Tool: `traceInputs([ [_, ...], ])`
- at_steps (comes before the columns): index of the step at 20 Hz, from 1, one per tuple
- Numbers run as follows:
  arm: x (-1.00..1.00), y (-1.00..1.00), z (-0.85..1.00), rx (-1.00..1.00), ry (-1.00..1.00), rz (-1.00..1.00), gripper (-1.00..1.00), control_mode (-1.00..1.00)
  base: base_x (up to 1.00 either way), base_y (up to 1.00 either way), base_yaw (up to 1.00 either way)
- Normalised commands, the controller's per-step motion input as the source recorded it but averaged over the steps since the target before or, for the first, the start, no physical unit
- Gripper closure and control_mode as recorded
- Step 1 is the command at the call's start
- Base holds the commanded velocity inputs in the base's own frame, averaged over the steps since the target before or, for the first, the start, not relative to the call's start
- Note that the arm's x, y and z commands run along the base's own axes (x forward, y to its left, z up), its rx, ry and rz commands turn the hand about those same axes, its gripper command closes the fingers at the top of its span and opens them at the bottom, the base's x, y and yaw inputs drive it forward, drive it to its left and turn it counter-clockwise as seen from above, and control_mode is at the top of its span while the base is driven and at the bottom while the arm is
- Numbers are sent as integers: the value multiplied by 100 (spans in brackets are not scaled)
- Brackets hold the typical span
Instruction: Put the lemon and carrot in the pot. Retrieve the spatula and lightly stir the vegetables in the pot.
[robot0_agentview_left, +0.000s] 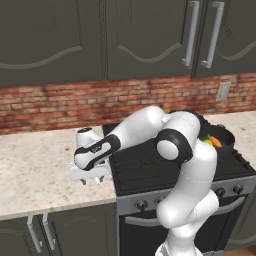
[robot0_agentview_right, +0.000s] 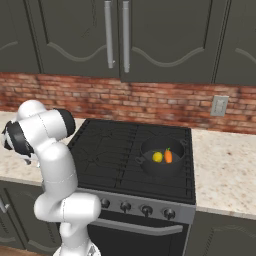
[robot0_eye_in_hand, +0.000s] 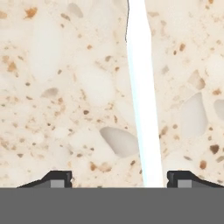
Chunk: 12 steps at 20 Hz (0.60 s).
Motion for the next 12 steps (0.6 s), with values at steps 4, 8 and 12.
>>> traceInputs([
  [4,0,0,0,0,0,0,-100,-100,0,0,0],
  [8,0,0,-1,0,0,0,-100,-100,0,0,0],
  [12,0,0,-7,0,0,0,100,-100,0,0,0],
])
